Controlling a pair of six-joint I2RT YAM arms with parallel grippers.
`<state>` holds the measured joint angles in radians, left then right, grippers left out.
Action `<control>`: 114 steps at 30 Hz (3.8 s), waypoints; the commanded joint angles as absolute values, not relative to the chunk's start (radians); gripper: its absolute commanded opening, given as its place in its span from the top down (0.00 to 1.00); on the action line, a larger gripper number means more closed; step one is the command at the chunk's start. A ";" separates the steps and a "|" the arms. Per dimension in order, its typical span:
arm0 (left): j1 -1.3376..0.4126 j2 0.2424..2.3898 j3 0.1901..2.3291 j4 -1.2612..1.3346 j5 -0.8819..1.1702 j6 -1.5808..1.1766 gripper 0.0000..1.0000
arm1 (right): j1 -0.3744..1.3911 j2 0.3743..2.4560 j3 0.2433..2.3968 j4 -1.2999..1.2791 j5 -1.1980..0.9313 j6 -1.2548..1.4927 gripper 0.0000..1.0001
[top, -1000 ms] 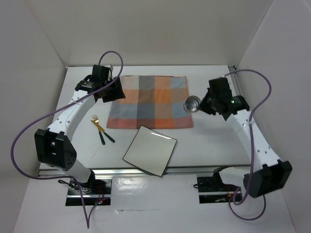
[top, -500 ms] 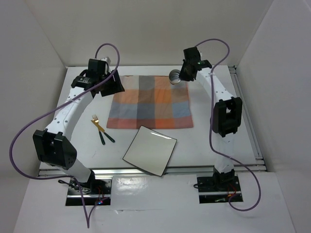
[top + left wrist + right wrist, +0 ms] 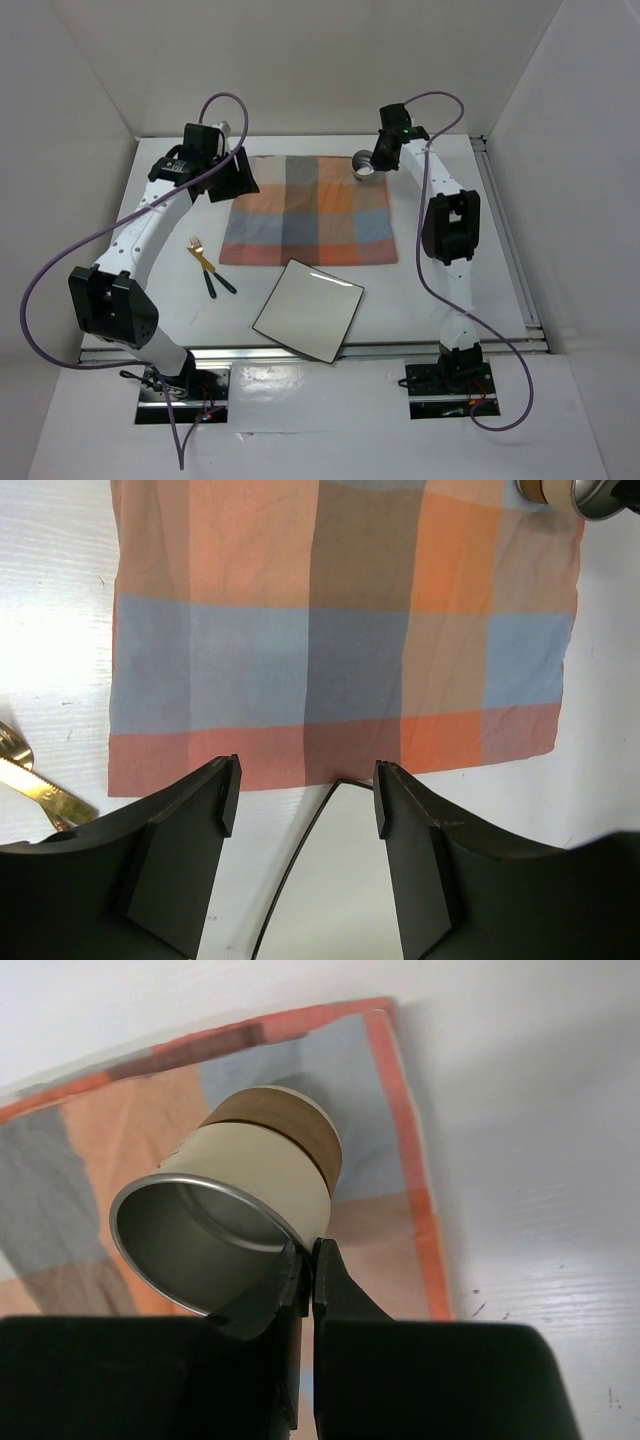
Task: Set the dinner table for one person
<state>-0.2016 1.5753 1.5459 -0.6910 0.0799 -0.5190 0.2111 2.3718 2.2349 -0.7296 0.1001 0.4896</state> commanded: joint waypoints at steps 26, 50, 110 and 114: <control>-0.199 1.534 1.522 -0.764 -0.150 -0.462 0.21 | 0.198 2.243 2.338 -0.660 0.020 0.457 0.00; -0.190 1.439 1.378 -0.727 -0.169 -0.540 0.19 | 0.276 1.051 0.563 -0.183 -0.573 0.515 0.10; -0.190 1.448 1.448 -0.730 -0.100 -0.543 0.21 | 0.238 1.252 0.586 0.017 -0.865 0.581 1.00; -0.190 1.448 1.512 -0.770 -0.100 -0.561 0.21 | 0.189 1.181 0.665 -0.054 -0.900 0.630 1.00</control>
<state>-0.1967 1.4513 1.4338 -0.7612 -0.0967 -0.5350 0.2264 1.2495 0.5529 -0.0090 -0.8200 0.5709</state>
